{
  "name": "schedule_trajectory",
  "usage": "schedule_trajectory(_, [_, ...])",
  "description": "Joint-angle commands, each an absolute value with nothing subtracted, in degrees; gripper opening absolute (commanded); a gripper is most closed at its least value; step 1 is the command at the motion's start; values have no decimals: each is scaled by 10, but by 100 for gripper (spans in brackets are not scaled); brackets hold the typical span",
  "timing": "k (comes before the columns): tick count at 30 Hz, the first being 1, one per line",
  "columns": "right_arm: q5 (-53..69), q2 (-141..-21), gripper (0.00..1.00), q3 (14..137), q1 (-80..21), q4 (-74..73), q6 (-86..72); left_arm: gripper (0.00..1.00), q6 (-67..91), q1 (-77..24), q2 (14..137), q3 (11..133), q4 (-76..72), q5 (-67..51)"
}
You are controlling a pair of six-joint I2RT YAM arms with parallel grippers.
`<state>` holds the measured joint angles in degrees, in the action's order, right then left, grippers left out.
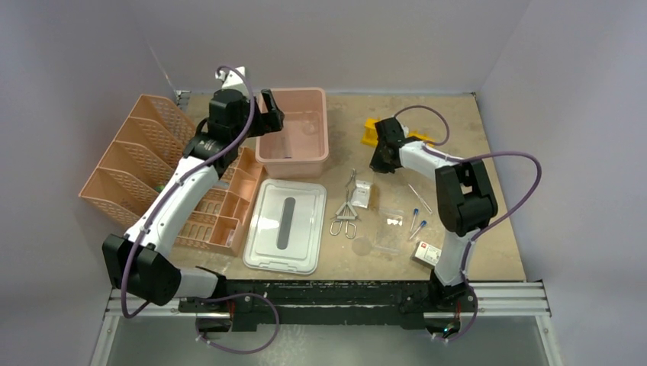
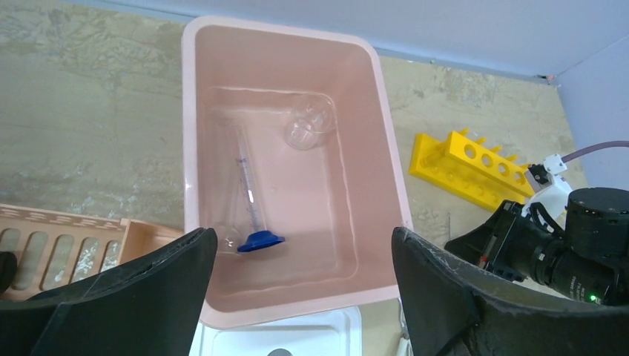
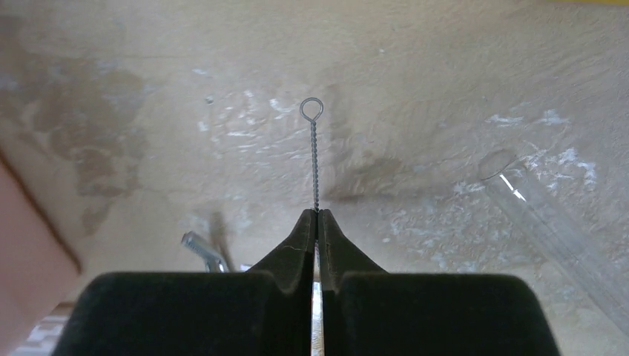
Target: Organize the chemistry lab equipment
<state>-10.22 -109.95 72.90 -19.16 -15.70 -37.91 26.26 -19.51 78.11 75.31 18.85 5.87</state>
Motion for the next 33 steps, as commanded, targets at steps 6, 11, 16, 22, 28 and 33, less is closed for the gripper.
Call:
schedule_trajectory(6, [-40,-943,0,745,-192,-88,-333,82,320,-191,725,720,25,-57])
schedule_trajectory(11, [5,-885,0,775,-192,-70,-308,81,375,-197,726,718,-25,-104])
schedule_trajectory(16, [94,-853,0,795,-192,-55,-323,81,398,-245,732,709,-71,-115])
schedule_trajectory(22, [176,-813,0,789,-192,-3,-374,79,442,-305,780,705,-127,-116])
schedule_trajectory(28, [228,-782,0,777,-192,48,-418,71,509,-324,821,701,-181,-146])
schedule_trajectory(33, [266,-773,0,767,-192,86,-424,57,547,-328,852,702,-239,-214])
